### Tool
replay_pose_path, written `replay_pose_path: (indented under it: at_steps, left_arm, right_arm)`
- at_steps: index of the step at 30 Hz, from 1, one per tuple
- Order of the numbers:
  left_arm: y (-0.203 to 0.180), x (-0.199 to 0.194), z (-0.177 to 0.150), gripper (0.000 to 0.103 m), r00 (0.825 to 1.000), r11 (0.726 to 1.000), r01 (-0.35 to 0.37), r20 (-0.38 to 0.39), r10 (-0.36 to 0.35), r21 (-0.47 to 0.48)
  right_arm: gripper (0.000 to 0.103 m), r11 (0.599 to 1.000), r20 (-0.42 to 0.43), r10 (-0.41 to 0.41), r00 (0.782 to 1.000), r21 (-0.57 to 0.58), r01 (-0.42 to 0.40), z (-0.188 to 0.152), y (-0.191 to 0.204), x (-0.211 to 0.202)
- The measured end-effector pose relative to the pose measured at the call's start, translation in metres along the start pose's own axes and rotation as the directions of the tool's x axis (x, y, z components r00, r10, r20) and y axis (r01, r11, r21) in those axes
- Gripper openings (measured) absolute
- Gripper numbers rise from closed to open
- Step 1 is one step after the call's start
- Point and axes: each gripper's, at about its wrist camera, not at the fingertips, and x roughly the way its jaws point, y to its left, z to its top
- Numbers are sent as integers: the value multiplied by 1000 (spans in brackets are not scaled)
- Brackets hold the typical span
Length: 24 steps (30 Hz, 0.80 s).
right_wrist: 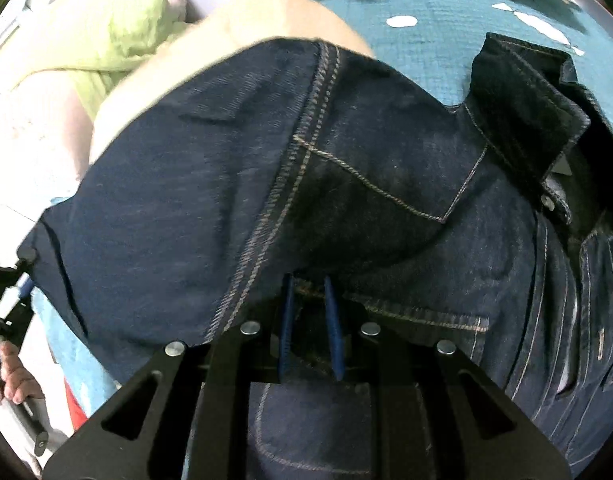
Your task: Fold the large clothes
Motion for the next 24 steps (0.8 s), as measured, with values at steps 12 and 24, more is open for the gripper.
replay_pose_path:
  at_steps: [12, 24]
  left_arm:
    - [-256, -80, -88, 22, 979, 841, 174, 4, -205, 512]
    - [-403, 56, -347, 22, 932, 560, 308, -362, -16, 769]
  right_arm:
    - [14, 992, 262, -33, 965, 128, -1, -75, -86, -142]
    - [14, 833, 278, -351, 894, 529, 163, -189, -243, -186]
